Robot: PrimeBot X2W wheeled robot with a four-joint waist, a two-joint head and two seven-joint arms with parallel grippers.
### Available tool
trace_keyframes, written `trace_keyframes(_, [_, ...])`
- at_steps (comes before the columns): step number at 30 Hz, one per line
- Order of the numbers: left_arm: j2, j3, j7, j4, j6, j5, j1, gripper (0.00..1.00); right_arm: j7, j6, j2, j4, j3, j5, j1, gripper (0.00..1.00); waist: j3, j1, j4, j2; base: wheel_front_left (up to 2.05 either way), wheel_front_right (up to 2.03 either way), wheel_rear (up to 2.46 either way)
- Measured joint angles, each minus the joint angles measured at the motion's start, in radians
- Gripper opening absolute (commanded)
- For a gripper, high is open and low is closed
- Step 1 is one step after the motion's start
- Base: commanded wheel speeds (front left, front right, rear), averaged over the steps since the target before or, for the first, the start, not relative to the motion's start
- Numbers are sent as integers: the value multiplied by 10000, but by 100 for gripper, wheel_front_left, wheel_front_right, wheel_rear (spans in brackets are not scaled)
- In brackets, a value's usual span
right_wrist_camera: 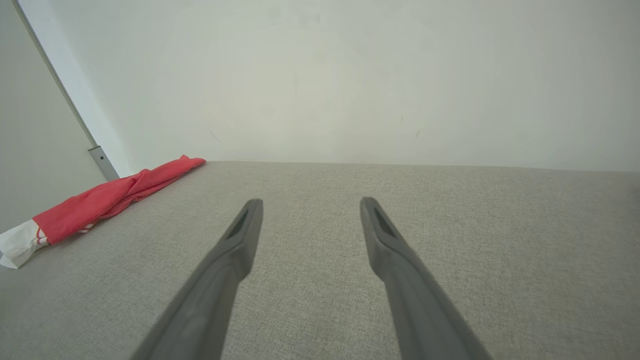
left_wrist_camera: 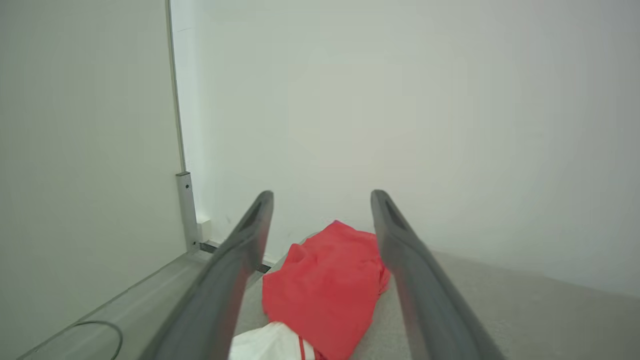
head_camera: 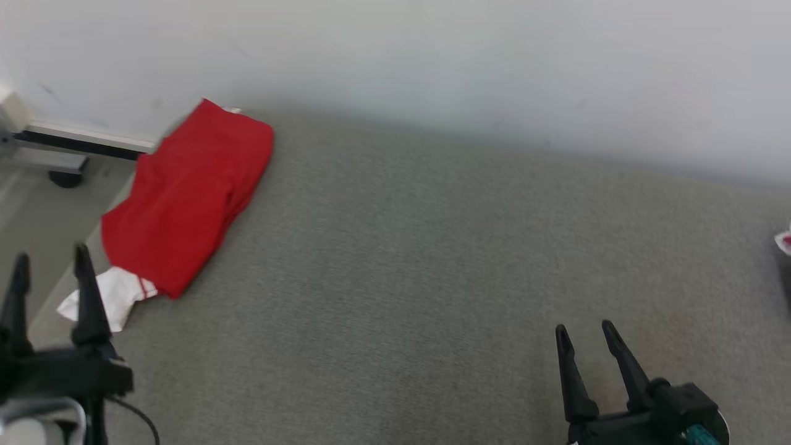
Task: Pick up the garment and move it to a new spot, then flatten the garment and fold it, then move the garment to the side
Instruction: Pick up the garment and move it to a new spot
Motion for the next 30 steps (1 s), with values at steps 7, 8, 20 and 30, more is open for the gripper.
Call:
trace_keyframes(7, [1012,180,0,909,2,-405,-1810,100,0,0,2,-194,54,-75,-712,100,937,1,-935,0,0,0,0])
trace_keyframes(8, [1147,159,0,1120,0,-477,-2033,100,-2,0,4,-222,48,-75,-790,100,1080,1,-1073,0,0,0,0])
trace_keyframes(20, [2627,15,213,3900,0,-1659,-3701,100,0,0,-2,-403,61,-58,-1551,100,2676,3,-2529,1,0,0,0])
trace_keyframes(30, [3342,-573,1214,5860,-2,-2067,-4152,100,0,0,-6,-543,100,-92,-1780,100,3635,2,-3291,1,0,0,0])
